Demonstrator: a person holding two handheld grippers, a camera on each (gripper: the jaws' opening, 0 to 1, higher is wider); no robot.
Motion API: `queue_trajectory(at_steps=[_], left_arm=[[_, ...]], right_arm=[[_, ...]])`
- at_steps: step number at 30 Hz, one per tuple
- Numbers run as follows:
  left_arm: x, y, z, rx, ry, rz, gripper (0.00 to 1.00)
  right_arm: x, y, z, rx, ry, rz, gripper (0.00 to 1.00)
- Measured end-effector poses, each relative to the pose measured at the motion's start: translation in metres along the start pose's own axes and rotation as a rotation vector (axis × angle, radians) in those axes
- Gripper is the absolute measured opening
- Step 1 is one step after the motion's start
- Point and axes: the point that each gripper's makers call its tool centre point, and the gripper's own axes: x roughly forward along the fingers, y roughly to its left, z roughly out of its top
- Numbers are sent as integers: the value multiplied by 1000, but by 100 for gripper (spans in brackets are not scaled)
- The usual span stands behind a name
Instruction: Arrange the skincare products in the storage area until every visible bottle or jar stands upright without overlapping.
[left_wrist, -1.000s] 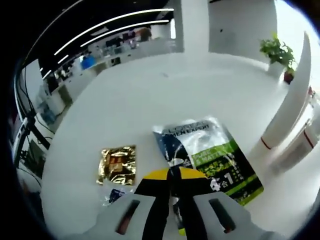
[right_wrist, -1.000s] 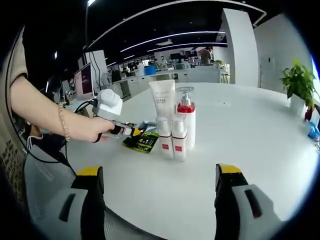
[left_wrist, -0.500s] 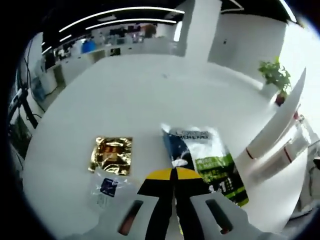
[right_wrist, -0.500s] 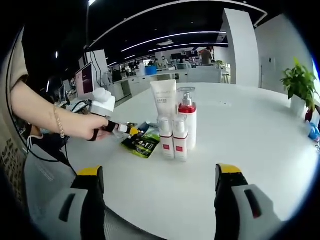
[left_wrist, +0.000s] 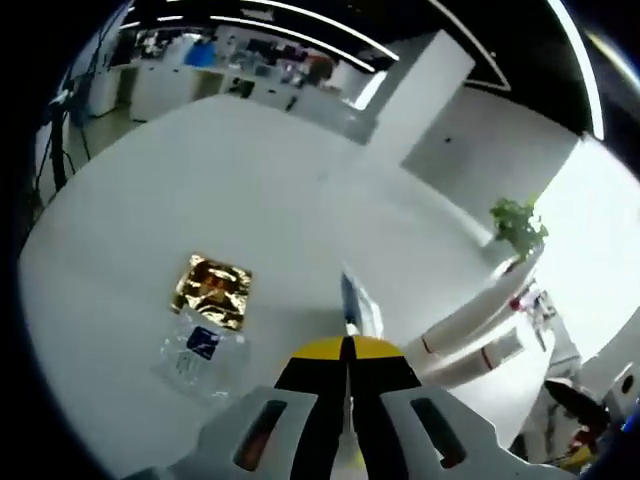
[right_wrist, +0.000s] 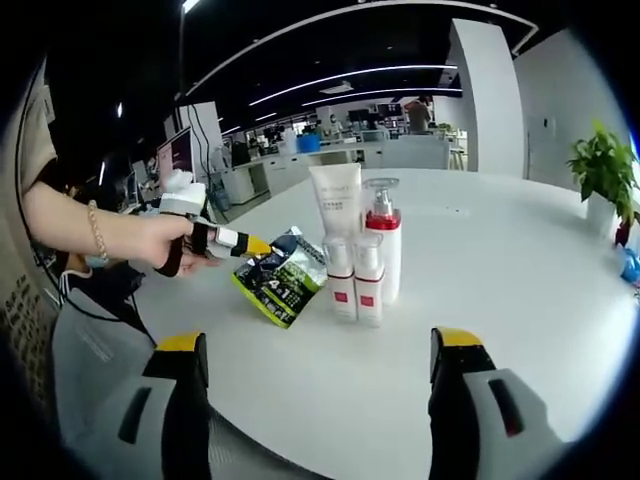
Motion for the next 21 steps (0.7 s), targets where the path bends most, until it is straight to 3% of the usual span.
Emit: queue_trajectory(at_steps=[9,21], left_arm=[[-15,-17,4,-85,-33,-78,0],[-37,-47,10,-165,-60,-184,0]], right_arm=[[0,8,1,0,1,44,92],[2,31,4,20,1,168,93]])
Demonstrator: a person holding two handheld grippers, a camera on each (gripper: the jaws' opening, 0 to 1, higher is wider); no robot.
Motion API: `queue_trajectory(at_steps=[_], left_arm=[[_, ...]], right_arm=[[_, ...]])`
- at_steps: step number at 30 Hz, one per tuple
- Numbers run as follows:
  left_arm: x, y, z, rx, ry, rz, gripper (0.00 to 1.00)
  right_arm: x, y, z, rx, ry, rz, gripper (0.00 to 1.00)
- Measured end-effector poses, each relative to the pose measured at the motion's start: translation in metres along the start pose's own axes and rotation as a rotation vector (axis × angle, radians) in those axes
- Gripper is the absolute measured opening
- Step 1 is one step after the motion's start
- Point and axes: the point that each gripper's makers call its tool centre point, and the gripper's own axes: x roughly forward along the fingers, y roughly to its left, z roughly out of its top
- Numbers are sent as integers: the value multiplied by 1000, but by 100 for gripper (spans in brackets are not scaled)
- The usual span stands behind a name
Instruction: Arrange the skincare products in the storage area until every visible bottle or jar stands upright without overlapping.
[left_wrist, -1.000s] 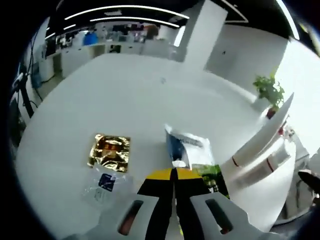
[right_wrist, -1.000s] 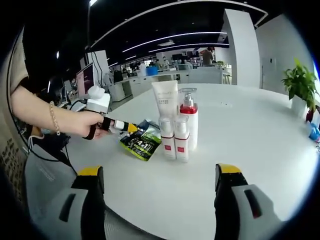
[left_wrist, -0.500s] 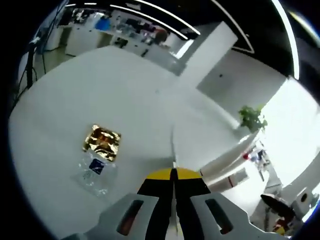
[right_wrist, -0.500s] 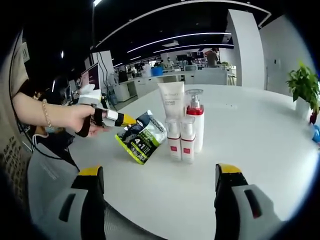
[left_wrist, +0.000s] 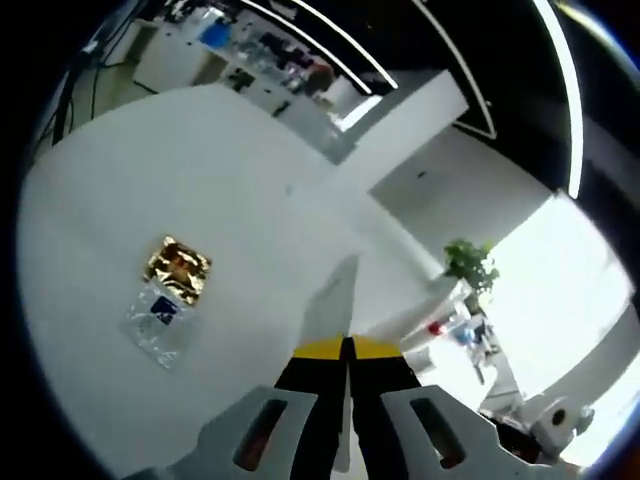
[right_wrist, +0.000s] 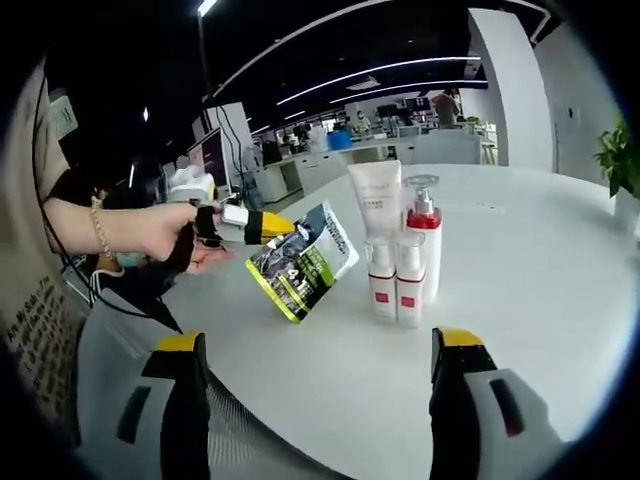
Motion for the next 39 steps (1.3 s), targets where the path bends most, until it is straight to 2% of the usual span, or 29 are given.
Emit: queue_trajectory(at_steps=[7,11,18,22,25,28,31,34,37,39], left_arm=[[-16,-25,6,-30,-27,-60,0],[-27,-39,11,-37,-39,-95,0],[-48,-74,20,-8,-54,-182,0],[-57,-93,21,42,-42,-224,0],[-63,-110,19,68,-18,-273,0],[-68,-122,19,70,-13,-306,0],[-74,-136,19,73,-9,-337,0],[-80,-147,20,70,-7,-367,0],[-86,-158,19,73,-3,-396,0],[-89,-165,18,66,-2,-417,0]], right_arm=[[5,18,9,47,-36,77,92],[10,31,21,106,-81,140,91],[17,48,35,222,-143,230,86],[20,52,37,282,-166,257,84],[24,56,42,336,-191,292,82],[27,59,52,426,-240,343,77],[28,57,59,496,-283,365,74],[29,54,63,554,-308,387,74],[27,53,71,615,-357,418,73],[24,52,80,686,-408,453,72]])
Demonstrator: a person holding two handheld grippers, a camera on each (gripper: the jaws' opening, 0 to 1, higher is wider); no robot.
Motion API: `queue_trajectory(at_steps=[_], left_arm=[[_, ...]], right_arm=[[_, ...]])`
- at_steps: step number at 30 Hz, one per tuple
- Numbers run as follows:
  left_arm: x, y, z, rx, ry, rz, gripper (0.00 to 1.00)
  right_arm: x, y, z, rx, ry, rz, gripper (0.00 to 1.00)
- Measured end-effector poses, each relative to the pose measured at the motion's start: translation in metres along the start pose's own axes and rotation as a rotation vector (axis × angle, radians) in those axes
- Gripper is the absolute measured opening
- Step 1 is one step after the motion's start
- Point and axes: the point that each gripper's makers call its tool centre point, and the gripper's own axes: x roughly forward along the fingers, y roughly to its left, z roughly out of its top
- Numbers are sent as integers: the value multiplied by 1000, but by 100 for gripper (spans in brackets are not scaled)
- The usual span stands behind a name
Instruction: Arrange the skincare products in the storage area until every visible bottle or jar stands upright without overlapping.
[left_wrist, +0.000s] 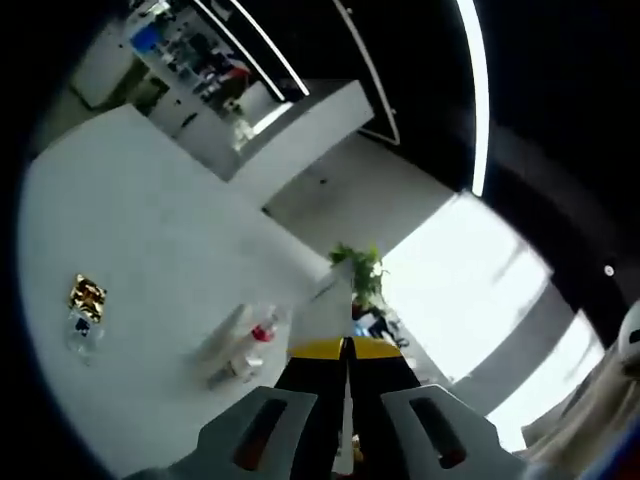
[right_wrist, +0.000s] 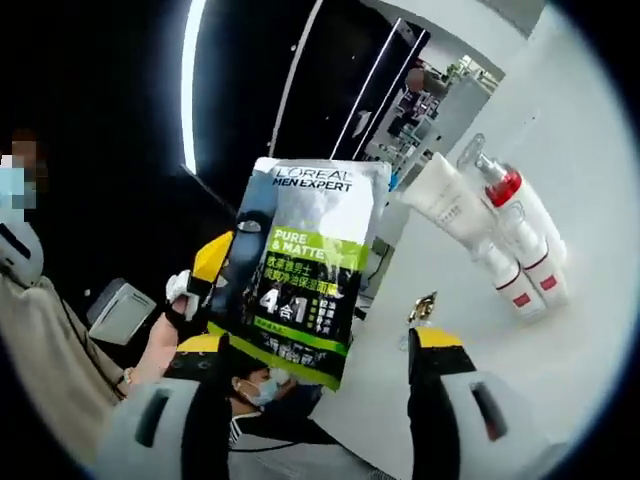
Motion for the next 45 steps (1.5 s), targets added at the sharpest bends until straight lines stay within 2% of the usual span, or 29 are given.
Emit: queue_trajectory(at_steps=[3,5,9,11,12,13,14,18,21,25,28,34,39,42,45], left_arm=[[-1,-6,0,-10,-4,-19,0],[-1,-10,0,-23,-3,-35,0],[-1,-19,-1,-38,-3,-70,0],[0,-21,-2,-42,-1,-82,0],[-1,-21,-2,-45,-4,-81,0],[-1,-20,-2,-44,-4,-80,0],[-3,-20,3,-69,-25,-91,0],[-8,-12,9,-72,-45,-78,0],[-13,-5,13,-87,-62,-65,0],[-18,2,10,-96,-51,-51,0],[-19,5,9,-104,-56,-44,0],[-19,3,7,-102,-60,-72,0],[-16,0,-12,-105,15,-101,12],[-16,-5,-22,-119,40,-126,9],[-19,-5,-27,-119,58,-128,6]], right_arm=[[0,5,8,50,-48,39,64],[0,9,8,58,-49,56,57],[0,15,7,84,-53,81,48],[-3,19,7,88,-62,100,37],[-5,22,9,92,-68,116,26],[-6,25,10,92,-71,127,23],[-8,24,9,84,-69,117,21],[-16,26,17,91,-113,127,11],[-24,40,25,150,-147,202,3],[-27,48,29,166,-138,222,1],[-28,56,30,216,-121,252,1],[-28,69,35,227,-124,280,1],[-28,79,39,225,-127,301,1],[-29,80,39,218,-124,299,1],[-31,71,36,201,-110,256,1]])
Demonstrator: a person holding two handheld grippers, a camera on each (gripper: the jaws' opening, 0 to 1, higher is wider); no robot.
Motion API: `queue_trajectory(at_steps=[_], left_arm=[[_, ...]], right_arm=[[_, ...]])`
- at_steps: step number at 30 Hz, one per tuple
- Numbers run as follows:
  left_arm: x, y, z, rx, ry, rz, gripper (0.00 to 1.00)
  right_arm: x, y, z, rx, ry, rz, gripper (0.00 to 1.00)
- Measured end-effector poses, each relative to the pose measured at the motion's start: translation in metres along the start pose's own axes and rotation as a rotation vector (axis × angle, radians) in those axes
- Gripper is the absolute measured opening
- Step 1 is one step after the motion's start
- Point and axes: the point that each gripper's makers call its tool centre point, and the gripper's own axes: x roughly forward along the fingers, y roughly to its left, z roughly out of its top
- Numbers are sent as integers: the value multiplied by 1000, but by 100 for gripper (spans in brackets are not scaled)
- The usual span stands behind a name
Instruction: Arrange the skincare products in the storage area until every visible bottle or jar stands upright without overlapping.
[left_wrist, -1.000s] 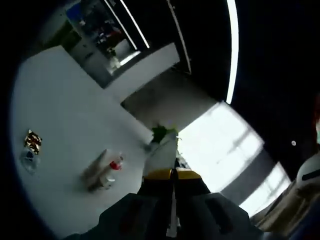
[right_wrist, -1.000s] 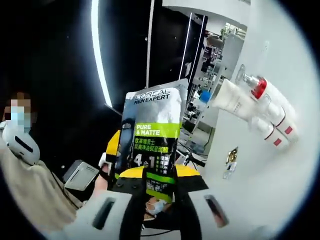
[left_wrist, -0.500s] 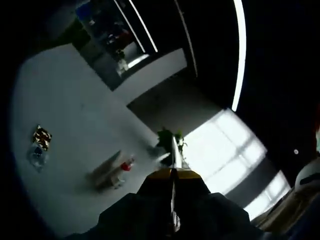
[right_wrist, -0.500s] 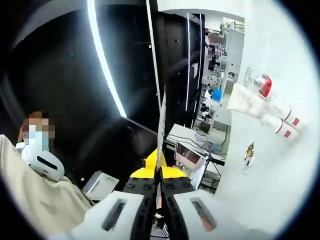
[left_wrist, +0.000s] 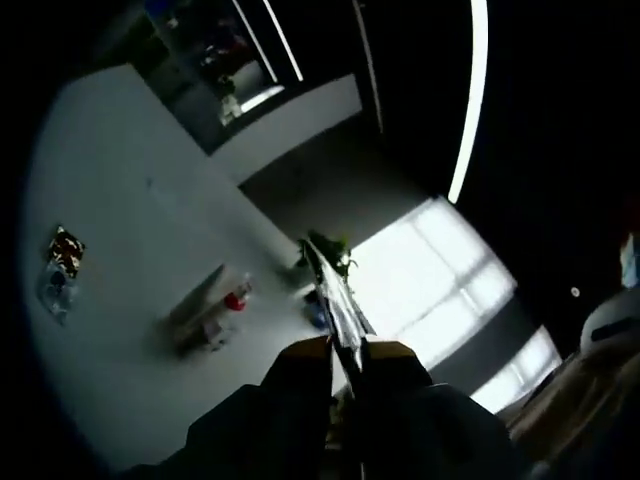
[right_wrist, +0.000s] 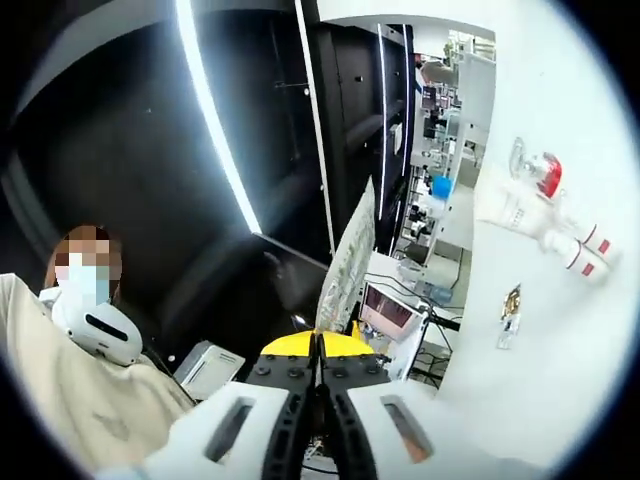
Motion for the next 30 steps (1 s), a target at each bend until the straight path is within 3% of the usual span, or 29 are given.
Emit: queue_trajectory(at_steps=[4,8,12,17,19,22,26,30], left_arm=[[-5,7,-8,-18,22,26,2],[-9,0,-12,-147,23,-34,0],[-9,-5,-17,-142,40,-63,0],[-8,-15,-29,-121,99,-113,0],[-8,-18,-31,-115,110,-126,0],[-7,-16,-34,-108,127,-124,0],[-10,-5,-40,-108,146,-91,0],[-14,8,-38,-142,115,-58,0]], right_arm=[[-4,-8,-5,-21,11,-47,1],[-6,-14,-5,-104,-11,-72,2],[-7,-20,-4,-117,-16,-93,8],[-4,-25,4,-93,-20,-105,26],[-3,-28,7,-83,-17,-111,29],[0,-30,12,-90,-27,-117,25],[4,-34,21,-140,-64,-143,9],[8,-39,20,-155,-62,-179,7]])
